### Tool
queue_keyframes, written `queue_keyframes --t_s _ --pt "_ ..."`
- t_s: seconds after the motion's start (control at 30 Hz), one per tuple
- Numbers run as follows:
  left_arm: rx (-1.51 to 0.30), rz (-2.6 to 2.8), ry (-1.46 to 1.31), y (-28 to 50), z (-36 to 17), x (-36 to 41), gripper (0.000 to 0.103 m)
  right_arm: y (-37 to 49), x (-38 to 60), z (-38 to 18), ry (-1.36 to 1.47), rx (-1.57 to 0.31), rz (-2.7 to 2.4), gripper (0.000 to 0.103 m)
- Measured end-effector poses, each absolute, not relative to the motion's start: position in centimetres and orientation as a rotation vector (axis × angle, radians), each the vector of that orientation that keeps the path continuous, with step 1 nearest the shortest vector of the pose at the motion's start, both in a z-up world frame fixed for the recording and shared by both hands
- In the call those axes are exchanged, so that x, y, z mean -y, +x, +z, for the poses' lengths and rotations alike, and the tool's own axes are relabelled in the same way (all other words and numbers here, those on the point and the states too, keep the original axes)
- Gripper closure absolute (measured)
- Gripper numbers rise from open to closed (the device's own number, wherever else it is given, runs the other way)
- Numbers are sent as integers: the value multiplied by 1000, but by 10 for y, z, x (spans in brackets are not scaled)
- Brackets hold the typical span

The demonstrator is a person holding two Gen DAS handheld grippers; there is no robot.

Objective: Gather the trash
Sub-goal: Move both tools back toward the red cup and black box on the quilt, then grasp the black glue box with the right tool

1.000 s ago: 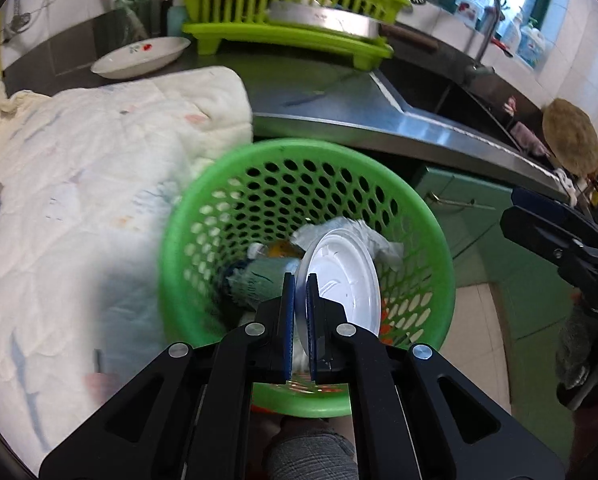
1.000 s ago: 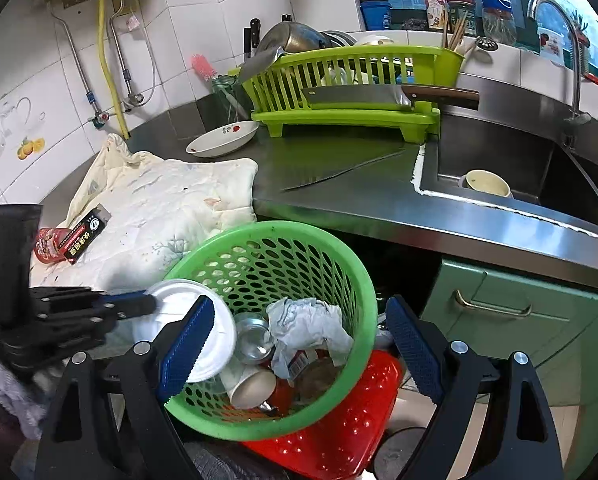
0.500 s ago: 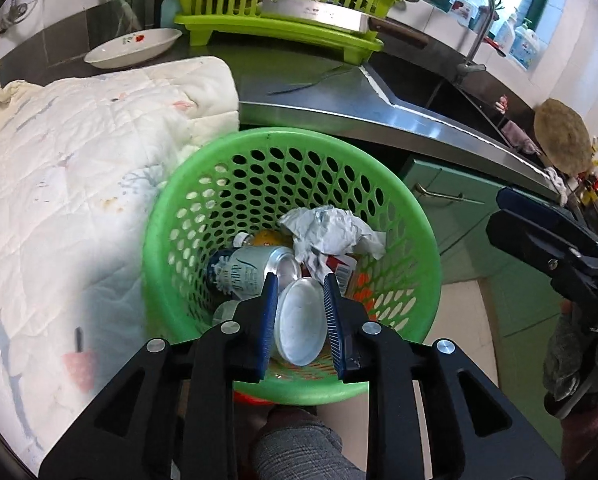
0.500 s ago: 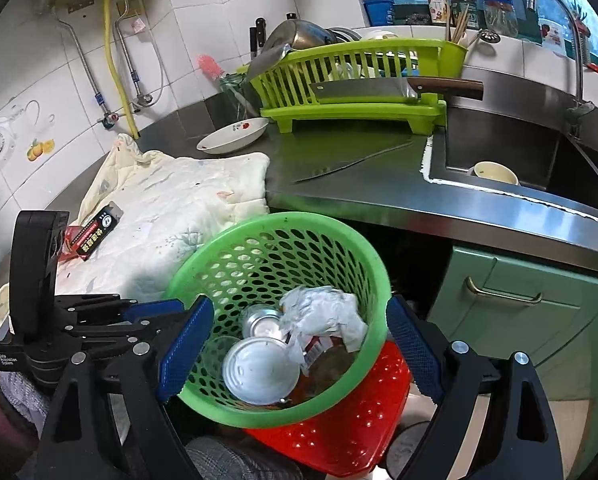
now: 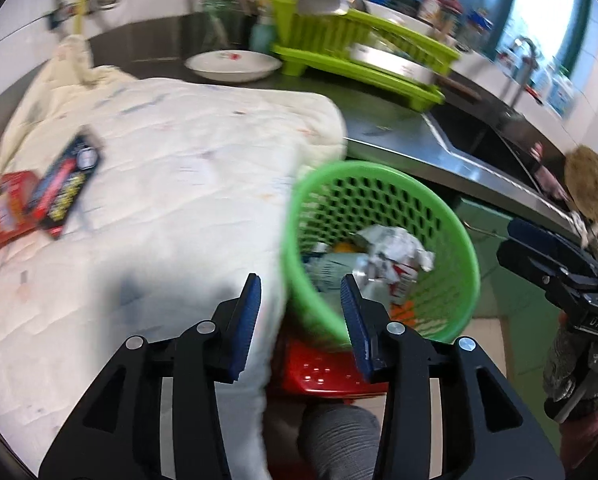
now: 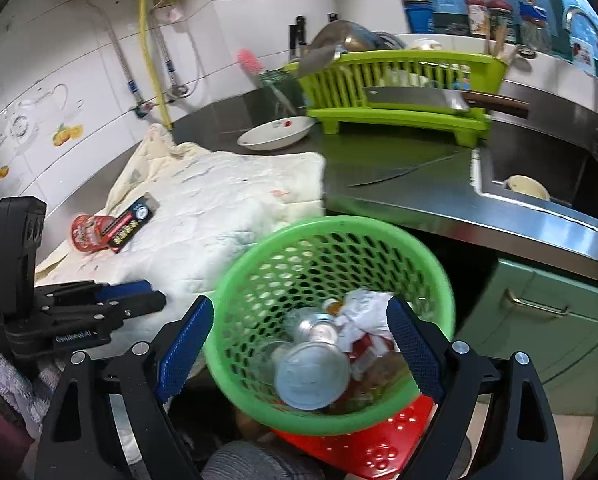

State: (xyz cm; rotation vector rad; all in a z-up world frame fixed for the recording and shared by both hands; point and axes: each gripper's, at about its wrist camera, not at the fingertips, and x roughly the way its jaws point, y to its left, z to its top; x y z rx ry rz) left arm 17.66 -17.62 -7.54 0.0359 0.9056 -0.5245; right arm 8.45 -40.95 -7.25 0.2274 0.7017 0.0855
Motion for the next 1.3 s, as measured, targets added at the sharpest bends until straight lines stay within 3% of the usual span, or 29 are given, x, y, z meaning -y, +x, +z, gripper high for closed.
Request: queue_keyframes --t_s 0.67,1.3 --pt "-865 -162 -125 178 -64 -14 51 183 264 -66 228 -793 322 19" --pt "-866 -99 -212 180 -75 -84 46 316 157 -97 516 -960 401 31"
